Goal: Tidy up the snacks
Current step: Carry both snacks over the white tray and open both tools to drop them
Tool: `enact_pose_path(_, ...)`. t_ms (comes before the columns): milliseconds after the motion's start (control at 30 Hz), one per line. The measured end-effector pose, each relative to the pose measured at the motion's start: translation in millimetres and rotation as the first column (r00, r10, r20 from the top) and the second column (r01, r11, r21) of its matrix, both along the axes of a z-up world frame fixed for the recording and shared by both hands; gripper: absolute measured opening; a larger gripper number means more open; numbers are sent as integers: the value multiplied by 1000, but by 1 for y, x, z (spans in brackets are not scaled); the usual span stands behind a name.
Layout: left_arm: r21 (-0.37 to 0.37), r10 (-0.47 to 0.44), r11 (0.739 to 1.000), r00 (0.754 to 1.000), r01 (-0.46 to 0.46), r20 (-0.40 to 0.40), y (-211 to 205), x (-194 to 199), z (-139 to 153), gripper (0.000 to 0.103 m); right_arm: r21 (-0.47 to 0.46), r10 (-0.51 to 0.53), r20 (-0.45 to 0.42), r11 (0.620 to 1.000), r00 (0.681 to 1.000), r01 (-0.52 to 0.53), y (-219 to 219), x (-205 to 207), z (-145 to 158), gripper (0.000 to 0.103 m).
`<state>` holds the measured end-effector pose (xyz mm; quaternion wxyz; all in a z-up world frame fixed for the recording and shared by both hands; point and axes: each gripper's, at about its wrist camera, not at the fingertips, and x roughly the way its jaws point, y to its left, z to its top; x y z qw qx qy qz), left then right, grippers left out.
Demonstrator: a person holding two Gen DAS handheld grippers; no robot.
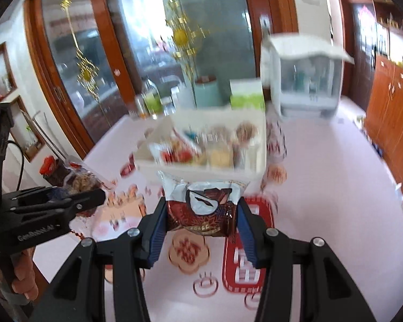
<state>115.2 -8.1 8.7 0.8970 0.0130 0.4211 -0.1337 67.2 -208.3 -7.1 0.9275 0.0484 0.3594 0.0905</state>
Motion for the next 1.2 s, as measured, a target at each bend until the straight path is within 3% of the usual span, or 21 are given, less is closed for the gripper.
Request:
enact_pose_path(433,169,-60,985,971,21,230,-8,60,113,38,-60,10,184,998,983,1,9,59,118,50)
enact_pose_path(600,199,-75,980,957,19,279,-13,97,133,38,-77,-21,227,996,974,39,8,93,148,51)
enact_pose_path(767,178,-68,984,963,22,260,-17,140,127,38,-92,-44,225,994,973,66,11,128,149,51)
enact_pose_path(1200,135,-68,990,989,50,129,-25,237,56,38,-110,-113,38,987,993,116,9,222,81,52)
